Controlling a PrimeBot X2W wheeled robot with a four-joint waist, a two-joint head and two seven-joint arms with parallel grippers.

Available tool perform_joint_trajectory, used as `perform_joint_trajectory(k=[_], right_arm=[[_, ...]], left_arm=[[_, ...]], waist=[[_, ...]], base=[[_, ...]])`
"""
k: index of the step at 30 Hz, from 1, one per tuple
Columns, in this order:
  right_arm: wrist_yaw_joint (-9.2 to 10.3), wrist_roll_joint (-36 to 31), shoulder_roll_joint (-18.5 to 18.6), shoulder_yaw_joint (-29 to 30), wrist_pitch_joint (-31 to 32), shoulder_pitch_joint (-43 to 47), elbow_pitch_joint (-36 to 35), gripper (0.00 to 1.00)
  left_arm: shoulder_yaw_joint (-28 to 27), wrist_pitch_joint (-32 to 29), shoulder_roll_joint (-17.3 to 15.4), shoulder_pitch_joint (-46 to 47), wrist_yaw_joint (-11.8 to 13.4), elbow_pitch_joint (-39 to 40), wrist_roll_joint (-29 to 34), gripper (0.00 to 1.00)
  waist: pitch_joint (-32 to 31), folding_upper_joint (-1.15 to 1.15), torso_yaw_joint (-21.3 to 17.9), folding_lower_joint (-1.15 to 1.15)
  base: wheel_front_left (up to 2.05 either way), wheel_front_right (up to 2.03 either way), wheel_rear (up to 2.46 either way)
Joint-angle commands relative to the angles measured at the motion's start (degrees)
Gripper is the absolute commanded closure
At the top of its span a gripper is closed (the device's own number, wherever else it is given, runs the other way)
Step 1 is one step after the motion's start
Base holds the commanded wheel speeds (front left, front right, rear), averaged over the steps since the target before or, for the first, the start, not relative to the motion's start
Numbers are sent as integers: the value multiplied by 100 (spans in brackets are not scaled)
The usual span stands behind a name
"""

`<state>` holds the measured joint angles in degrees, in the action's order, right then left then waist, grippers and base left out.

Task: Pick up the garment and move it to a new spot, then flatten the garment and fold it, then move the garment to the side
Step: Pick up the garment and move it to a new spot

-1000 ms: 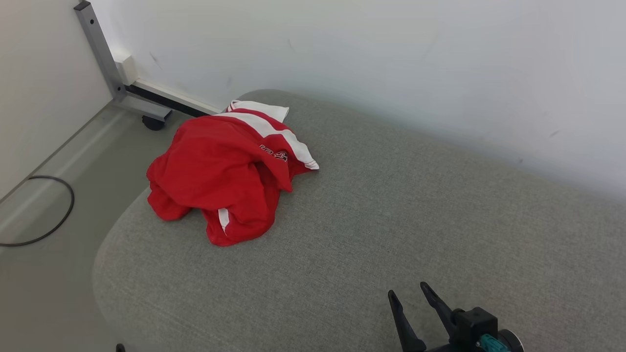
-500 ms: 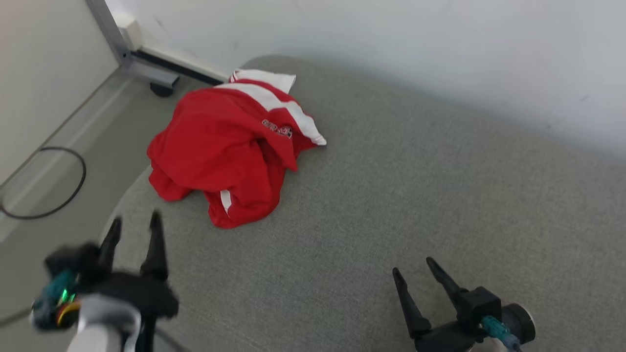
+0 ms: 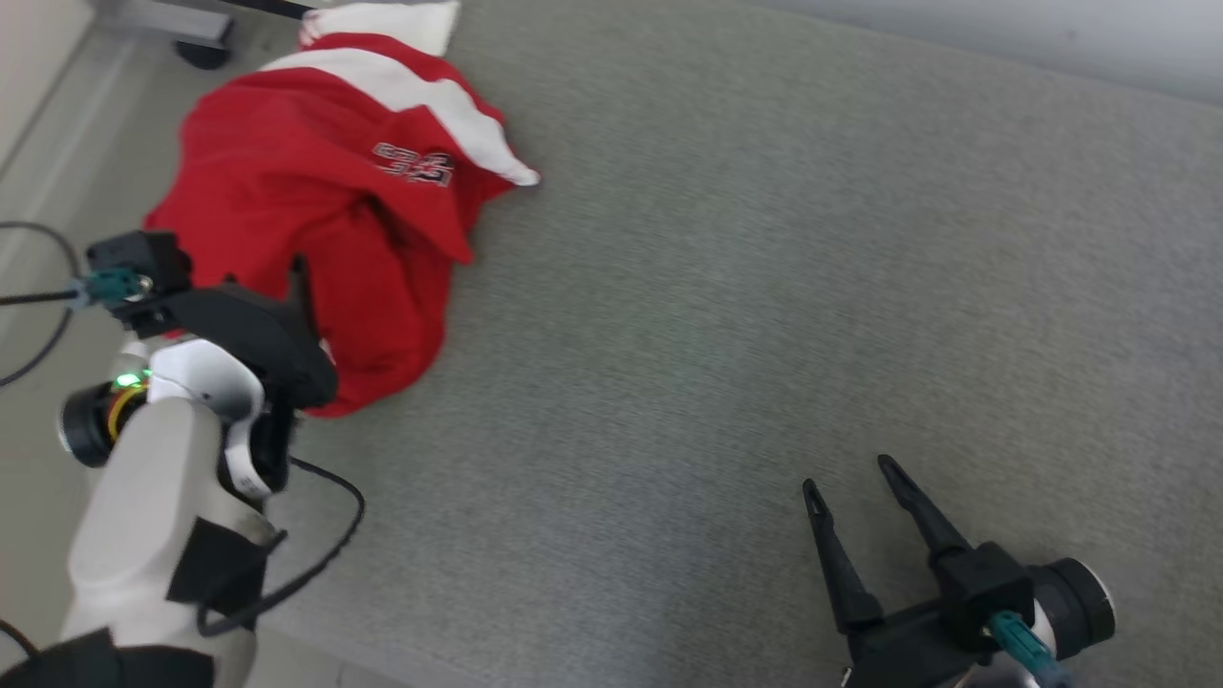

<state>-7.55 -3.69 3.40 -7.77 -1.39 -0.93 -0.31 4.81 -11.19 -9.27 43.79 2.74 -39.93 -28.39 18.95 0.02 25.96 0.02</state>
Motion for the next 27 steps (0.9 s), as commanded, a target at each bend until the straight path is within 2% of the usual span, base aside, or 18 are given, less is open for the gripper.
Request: perform_joint_trajectory(k=[1,8,16,18,19,27], right_arm=[[12,-48,28,71,37,75,-157,0],[12,-82,23,217,58,268,-556,0],[19,-57,19,241,121,423,-617,0],[22,-45,24,272,136,420,-591,0],[28,-34,25,277,147,403,-564,0],[16,142,-15,6,-27,188,-237,0]], left_arm=[[-62,40,-123,250,127,-184,47,0],[-199,209,-454,718,383,-844,115,0],[-297,504,-583,814,750,-1361,164,0],[-251,554,-563,837,740,-1456,179,54],[-241,590,-546,858,708,-1491,171,100],[-151,827,-735,1029,368,-1495,177,100]], waist=[[769,-2,-870,-2],[1075,-2,-1260,-2],[1150,-2,-1370,-2],[1154,-2,-1355,-2],[1143,-2,-1339,-2],[618,-2,-1233,-2]], base=[[0,0,0],[0,0,0],[0,0,0],[0,0,0],[0,0,0],[0,0,0]])
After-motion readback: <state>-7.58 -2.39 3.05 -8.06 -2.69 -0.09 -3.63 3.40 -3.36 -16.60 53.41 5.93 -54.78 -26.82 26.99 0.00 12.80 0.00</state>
